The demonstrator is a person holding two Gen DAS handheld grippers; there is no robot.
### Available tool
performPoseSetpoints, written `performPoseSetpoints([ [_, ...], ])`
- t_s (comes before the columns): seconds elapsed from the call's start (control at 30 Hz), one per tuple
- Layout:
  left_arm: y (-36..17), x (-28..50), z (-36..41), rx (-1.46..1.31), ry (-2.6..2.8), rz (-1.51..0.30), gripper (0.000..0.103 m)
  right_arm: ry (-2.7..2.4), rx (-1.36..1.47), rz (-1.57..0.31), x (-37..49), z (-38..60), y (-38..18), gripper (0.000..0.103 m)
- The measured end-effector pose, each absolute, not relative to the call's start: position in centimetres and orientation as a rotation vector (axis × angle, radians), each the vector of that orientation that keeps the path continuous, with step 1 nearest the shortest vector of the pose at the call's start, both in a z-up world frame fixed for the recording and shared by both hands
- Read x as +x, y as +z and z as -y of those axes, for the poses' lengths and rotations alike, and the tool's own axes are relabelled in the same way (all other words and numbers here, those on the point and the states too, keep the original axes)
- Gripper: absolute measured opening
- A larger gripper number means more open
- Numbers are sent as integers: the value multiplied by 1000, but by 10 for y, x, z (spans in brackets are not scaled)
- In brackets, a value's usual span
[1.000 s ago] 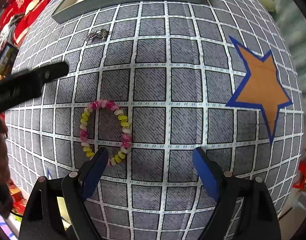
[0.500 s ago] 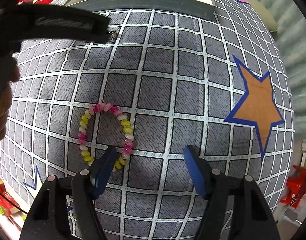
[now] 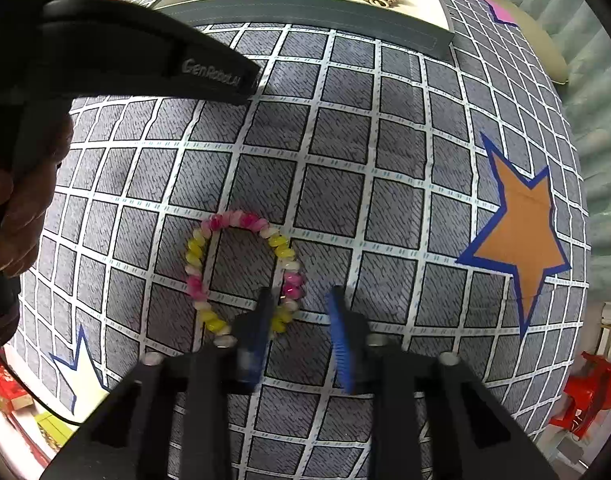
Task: Organize jewelry
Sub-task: 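Grasp the silver earring with the left tool while the right tool grasps the beaded bracelet, then carry the earring with the left tool while the right tool carries the beaded bracelet into the tray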
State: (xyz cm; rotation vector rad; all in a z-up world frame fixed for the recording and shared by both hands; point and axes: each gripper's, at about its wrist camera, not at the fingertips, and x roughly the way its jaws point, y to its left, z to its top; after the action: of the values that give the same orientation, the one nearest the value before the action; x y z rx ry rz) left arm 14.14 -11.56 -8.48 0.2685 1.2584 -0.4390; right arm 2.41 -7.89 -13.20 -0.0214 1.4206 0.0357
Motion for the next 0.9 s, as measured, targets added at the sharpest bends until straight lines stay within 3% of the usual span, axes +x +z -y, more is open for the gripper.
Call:
performPoseSetpoints([
  [0.07, -85, 141, 111, 228, -445, -1276, 18, 40, 7, -1428, 28, 83, -128, 10],
  [0.9, -48, 79, 61, 65, -384, -1283, 18, 66, 249, -1400, 38, 195, -60, 9],
])
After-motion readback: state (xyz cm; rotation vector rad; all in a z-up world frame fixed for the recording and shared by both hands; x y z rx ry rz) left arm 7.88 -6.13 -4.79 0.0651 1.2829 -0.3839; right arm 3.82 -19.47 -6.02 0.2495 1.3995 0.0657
